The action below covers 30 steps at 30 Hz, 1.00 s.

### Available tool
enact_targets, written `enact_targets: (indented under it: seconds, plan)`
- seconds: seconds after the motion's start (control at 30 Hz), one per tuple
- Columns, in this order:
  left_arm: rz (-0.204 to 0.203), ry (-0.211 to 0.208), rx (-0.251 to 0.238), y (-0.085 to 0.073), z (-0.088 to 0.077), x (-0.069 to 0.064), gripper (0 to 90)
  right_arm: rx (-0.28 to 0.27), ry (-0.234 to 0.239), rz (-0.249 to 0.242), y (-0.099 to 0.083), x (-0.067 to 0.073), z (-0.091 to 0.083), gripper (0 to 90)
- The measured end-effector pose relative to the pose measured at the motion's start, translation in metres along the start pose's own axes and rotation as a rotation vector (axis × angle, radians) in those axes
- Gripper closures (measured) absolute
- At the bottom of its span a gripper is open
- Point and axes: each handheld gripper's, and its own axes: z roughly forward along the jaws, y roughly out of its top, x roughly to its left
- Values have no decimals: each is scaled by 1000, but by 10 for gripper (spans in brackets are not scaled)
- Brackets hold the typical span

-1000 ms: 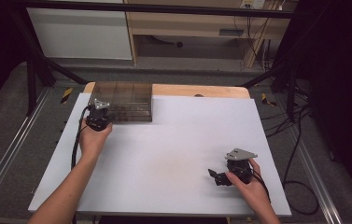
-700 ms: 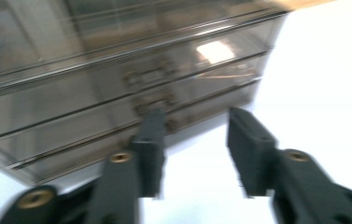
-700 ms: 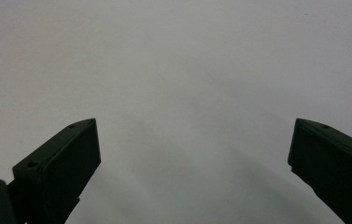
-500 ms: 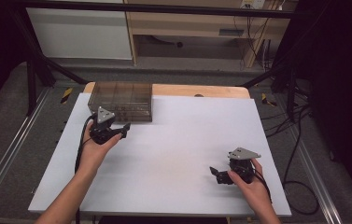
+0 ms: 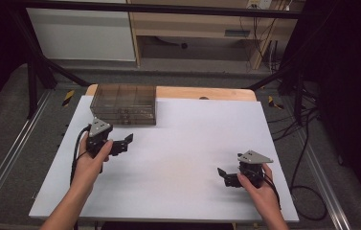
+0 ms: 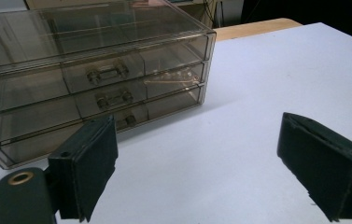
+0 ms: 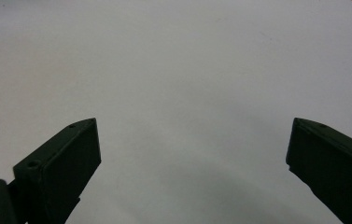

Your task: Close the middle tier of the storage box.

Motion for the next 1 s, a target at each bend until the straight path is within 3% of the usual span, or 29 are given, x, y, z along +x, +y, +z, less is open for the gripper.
enact_targets:
  seconds: [0.23, 0.47, 1.0]
  plan:
    - [5, -13, -11, 5, -13, 3, 54, -8, -3, 10, 1, 0, -1, 34]
    - [-25, -13, -35, 7, -27, 11, 40, -24, -5, 19, -1, -3, -3, 25]
    - [-66, 41, -92, 5, -66, 47, 41, -49, -12, 30, -1, -6, -5, 25]
